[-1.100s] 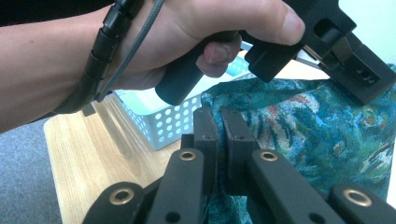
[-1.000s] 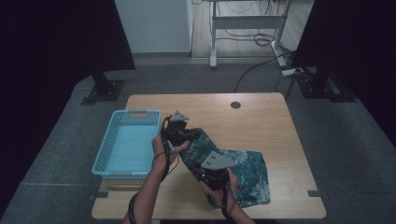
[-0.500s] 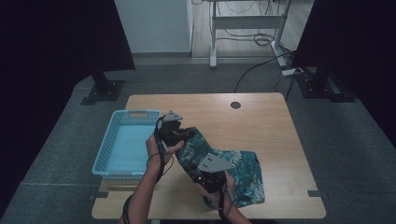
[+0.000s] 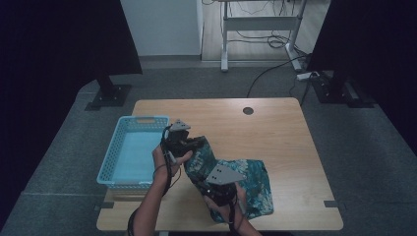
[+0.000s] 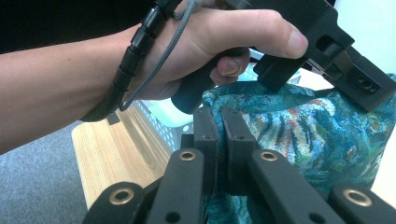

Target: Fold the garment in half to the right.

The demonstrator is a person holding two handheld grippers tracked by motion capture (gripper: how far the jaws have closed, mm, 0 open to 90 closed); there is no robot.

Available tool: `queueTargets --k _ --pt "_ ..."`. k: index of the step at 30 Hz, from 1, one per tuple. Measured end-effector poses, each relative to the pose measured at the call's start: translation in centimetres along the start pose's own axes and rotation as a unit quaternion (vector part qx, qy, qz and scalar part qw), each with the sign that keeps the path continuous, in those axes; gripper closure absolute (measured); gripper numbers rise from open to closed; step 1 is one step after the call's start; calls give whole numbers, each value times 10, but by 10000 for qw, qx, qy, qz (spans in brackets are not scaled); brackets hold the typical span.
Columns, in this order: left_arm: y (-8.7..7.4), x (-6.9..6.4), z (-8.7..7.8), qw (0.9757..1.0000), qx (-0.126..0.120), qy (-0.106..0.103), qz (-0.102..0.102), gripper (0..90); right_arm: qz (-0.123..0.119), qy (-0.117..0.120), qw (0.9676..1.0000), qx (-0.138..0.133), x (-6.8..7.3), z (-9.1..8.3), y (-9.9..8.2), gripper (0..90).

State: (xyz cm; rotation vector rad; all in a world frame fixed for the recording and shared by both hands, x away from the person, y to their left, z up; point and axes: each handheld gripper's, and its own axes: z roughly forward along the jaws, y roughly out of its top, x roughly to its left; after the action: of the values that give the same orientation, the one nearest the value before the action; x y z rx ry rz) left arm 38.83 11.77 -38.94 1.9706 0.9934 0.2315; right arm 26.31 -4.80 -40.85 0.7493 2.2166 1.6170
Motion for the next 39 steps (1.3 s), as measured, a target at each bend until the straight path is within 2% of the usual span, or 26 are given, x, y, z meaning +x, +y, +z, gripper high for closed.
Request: queueTargets --k 10,21,24,31,39 --pt "1 1 -2 10000 3 49 14 846 54 9 10000 26 -3 4 -2 858" --pt "5 7 -2 10000 -23 62 -11 846 48 1 10000 60 -2 20 1 858" --pt "8 8 -5 10000 -54 55 -9 846 63 7 10000 18 -2 19 4 858" --pt "14 7 -15 9999 -154 63 10 846 -82 20 9999 -133 6 15 20 858" --pt "11 9 -14 9999 -121 73 5 846 -1 39 9999 -109 4 17 14 858"
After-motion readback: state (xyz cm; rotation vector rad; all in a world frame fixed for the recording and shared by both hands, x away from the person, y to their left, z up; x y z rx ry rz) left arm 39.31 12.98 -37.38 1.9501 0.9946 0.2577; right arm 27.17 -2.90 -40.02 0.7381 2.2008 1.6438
